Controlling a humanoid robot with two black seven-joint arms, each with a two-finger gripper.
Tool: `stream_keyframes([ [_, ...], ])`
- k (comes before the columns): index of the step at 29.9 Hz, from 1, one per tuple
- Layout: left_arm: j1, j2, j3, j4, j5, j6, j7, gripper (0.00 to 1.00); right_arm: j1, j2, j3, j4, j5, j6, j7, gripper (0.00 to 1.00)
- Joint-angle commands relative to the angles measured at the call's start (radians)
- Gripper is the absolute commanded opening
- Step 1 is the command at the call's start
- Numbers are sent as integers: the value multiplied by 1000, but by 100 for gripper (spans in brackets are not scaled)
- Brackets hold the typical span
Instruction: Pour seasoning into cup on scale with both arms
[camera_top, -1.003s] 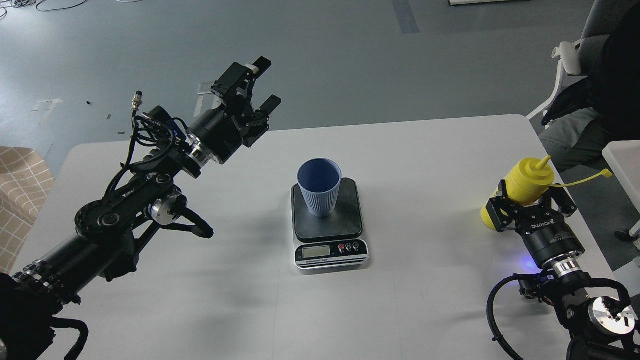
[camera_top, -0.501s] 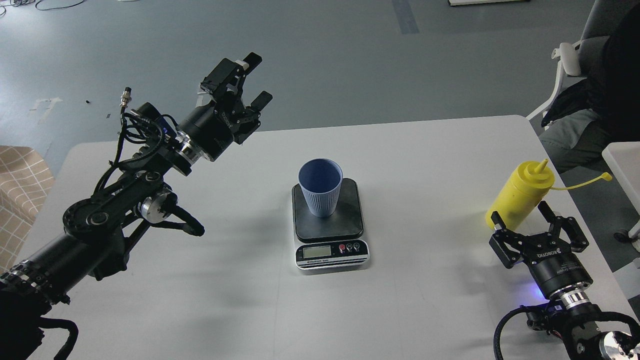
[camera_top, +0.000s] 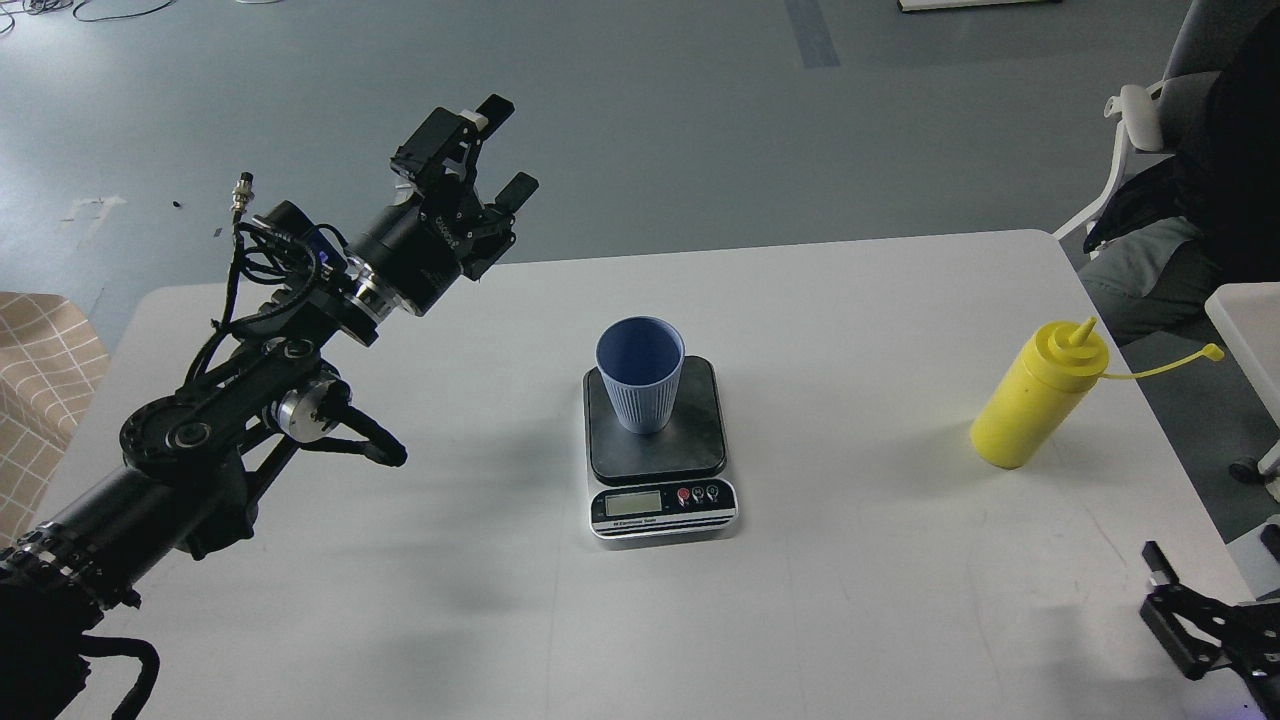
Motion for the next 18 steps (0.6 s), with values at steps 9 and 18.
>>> stream_keyframes([
  [9,-35,15,-80,-7,-7,-2,0,98,444,-577,194,-115,-26,0,0,99],
  [18,-80,18,-82,-3,-42,-5,0,98,1118,-372,-248,-173,-305,0,0,99],
])
